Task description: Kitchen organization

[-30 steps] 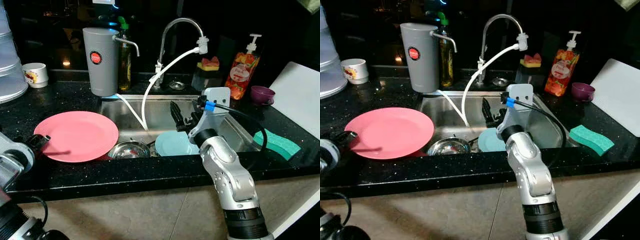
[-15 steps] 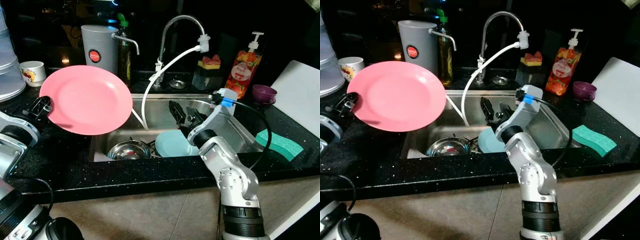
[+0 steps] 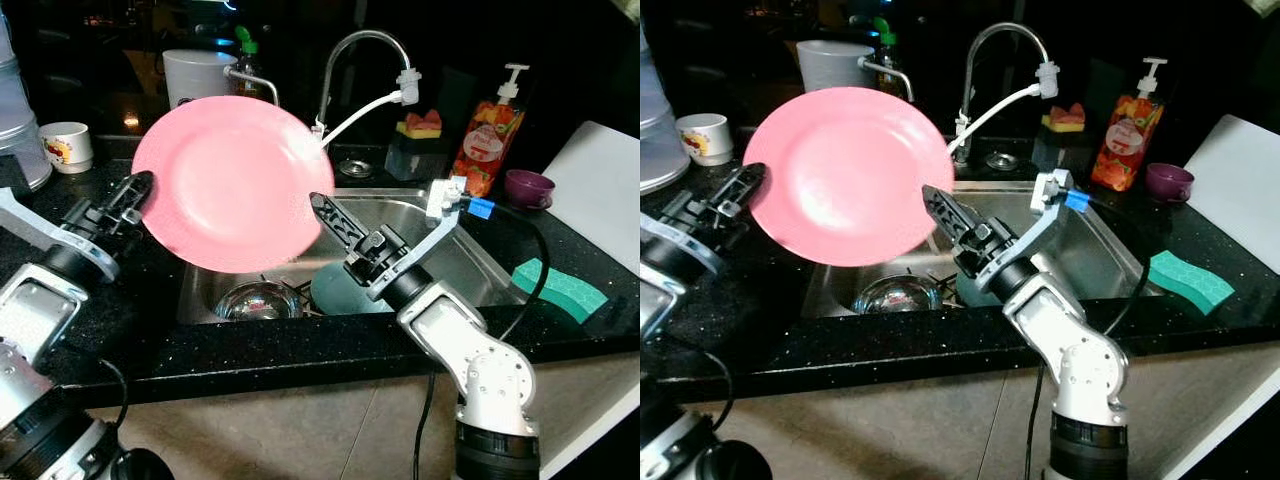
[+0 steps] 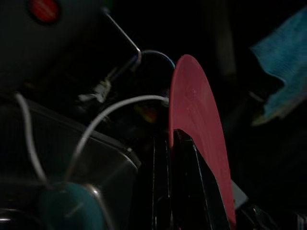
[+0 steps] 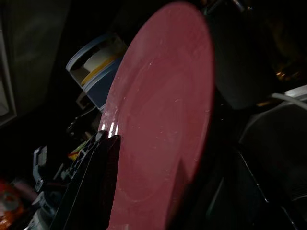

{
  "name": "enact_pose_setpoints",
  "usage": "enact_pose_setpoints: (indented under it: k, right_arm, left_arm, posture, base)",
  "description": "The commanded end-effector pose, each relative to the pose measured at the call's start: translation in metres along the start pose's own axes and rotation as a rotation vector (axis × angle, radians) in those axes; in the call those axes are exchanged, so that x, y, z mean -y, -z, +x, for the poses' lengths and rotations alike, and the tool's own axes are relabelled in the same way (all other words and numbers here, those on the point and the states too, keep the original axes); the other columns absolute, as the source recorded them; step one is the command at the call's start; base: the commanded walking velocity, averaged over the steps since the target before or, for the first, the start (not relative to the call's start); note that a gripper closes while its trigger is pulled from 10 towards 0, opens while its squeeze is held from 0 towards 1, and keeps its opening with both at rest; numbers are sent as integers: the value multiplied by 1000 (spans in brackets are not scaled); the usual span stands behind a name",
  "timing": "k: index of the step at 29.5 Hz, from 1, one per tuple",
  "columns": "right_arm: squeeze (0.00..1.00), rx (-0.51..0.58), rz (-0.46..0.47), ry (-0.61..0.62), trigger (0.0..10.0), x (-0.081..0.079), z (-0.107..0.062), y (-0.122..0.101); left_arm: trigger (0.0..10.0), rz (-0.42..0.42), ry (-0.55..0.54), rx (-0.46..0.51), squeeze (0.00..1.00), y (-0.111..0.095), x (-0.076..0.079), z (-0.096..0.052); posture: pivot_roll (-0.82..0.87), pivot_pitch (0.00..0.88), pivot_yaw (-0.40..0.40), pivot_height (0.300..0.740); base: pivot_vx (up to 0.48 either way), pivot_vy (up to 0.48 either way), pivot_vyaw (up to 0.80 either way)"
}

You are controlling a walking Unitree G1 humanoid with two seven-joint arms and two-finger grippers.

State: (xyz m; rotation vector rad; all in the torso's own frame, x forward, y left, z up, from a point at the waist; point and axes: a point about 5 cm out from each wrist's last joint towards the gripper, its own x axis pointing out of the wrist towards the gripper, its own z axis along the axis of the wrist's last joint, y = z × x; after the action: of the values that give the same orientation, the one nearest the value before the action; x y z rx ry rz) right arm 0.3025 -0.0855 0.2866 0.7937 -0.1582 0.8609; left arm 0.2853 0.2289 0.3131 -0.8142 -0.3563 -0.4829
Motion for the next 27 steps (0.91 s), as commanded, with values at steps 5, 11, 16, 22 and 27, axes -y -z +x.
enact_pose_setpoints:
  k: [5,11,16,22,27]
  right_arm:
    - [0,-16,19,-20,10000,-3,-4,1]
    - [0,-15,25,-20,0,-4,-6,0]
    - [0,-10,16,-19,0,-4,-6,-1]
    - [0,-4,2,-3,0,-3,-7,-2]
    - [0,-3,-13,18,0,-1,-6,-3]
  left_arm:
    - [10000,-18,66,-38,0,14,10,3]
    - [10000,5,65,-70,0,21,12,5]
    - [10000,57,39,-105,0,29,11,6]
    - [10000,111,-32,-118,0,33,5,7]
    - [10000,157,-54,-103,1000,32,2,9]
  posture:
    - [71,90,-94,740]
    - [70,89,-96,740]
    - [70,89,-96,740]
    - [70,89,-96,740]
    - [70,89,-96,740]
  base:
    - [0,0,0]
    - [0,0,0]
    - [0,0,0]
    - [0,0,0]
    - [0,0,0]
